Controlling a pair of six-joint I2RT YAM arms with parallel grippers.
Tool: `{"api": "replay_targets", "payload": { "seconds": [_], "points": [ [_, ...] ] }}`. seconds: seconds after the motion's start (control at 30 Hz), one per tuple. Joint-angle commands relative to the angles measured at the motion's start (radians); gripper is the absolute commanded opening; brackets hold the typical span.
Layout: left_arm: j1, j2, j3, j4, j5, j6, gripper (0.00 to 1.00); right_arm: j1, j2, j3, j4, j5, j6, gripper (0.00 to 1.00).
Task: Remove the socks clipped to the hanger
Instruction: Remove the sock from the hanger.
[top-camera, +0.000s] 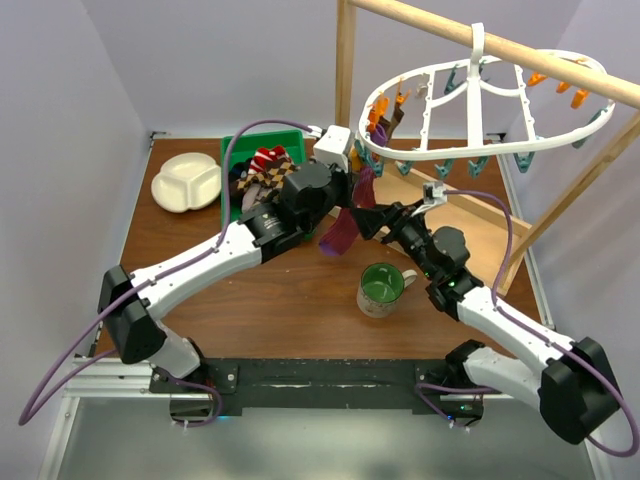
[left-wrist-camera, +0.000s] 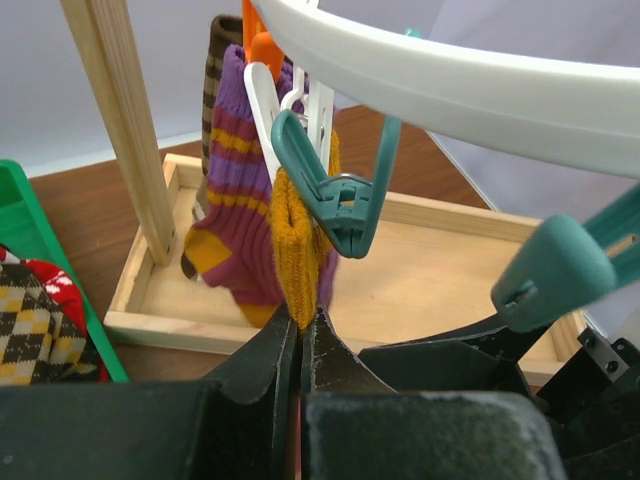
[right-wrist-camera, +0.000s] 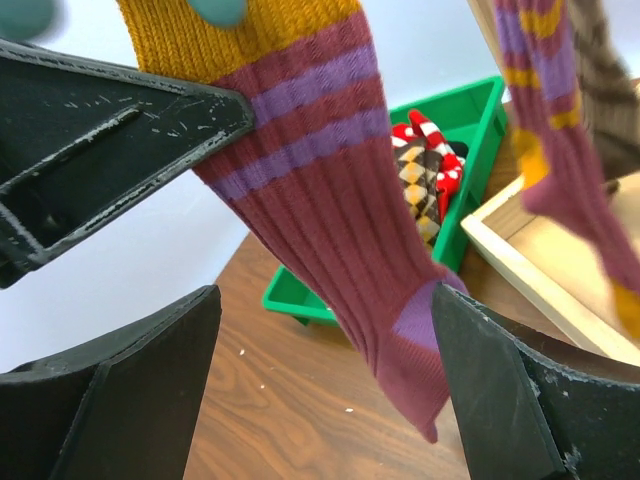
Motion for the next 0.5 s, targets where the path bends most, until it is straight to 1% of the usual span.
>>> {"api": "replay_targets", "payload": {
  "seconds": [0.0, 0.17, 0.47],
  "points": [
    [-0.005, 0.020, 0.069, -0.040, -0.035, -0.047, 0.00, 0.013, 0.045, 0.021, 0.143, 0.037, 0.005, 0.90],
    [-0.005, 0.039, 0.075, -0.035, -0.009, -0.067, 0.00, 0.021, 0.111, 0.049, 0.201, 0.042, 0.004, 0.91],
    [-0.005, 0.045, 0.069, -0.011, 0.023, -0.084, 0.00, 0.036, 0.221, 0.107, 0.231, 0.121, -0.004, 0.91]
  ]
}}
